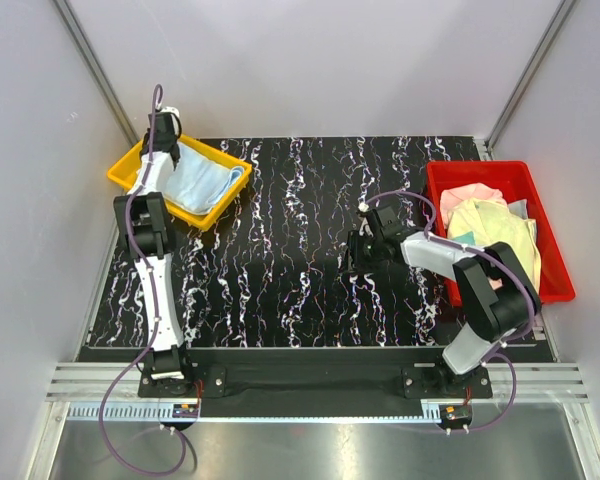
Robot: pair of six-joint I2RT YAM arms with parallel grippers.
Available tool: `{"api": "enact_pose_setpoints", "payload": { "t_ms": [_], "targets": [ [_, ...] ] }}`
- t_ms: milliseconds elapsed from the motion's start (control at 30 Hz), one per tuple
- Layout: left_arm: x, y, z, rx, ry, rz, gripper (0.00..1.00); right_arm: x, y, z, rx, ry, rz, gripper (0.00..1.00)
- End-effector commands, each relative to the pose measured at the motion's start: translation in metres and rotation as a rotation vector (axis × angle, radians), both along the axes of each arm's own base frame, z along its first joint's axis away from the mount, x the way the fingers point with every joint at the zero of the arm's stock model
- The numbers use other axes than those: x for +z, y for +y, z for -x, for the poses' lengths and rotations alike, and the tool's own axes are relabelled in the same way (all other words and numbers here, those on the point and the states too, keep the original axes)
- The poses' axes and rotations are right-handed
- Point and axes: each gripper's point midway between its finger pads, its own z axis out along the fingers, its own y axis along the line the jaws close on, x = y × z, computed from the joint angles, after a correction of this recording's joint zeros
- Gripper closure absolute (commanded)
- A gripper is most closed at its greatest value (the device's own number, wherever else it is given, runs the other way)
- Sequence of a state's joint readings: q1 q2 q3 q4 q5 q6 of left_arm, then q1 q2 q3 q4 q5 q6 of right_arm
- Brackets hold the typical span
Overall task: Fold and stack the towels
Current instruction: Neatly place the folded towel into the bin
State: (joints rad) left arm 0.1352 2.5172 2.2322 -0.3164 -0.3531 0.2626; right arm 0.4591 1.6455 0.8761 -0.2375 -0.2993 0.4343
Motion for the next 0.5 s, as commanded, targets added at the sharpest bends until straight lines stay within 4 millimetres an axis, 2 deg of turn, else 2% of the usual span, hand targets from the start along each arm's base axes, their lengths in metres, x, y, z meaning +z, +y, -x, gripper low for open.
{"api": "enact_pose_setpoints", "payload": {
  "t_ms": [0,200,267,367,400,433,467],
  "targets": [
    [0.029,0.014,-0.020,0.010,-0.128,0.009,0.99,0.010,0.012,-0.020,0.017,-0.056,-0.027,0.54],
    [0.030,0.031,-0.014,0.025,-0.125,0.016,0.98,0.010,0.013,-0.023,0.019,-0.059,-0.029,0.53],
    [0.033,0.031,-0.015,0.011,-0.128,0.023,0.97,0.009,0.014,-0.023,0.019,-0.056,-0.032,0.53],
    [0.037,0.025,-0.019,-0.038,-0.134,0.034,0.90,0.008,0.015,-0.024,0.021,-0.056,-0.037,0.53],
    [0.037,0.024,-0.020,-0.046,-0.133,0.035,0.85,0.007,0.016,-0.024,0.019,-0.054,-0.037,0.53],
    [0.044,0.024,-0.020,-0.042,-0.145,0.034,0.67,0.007,0.017,-0.024,0.024,-0.053,-0.041,0.53],
    [0.049,0.025,-0.019,-0.029,-0.155,0.028,0.59,0.006,0.016,-0.024,0.023,-0.048,-0.040,0.53]
  ]
}}
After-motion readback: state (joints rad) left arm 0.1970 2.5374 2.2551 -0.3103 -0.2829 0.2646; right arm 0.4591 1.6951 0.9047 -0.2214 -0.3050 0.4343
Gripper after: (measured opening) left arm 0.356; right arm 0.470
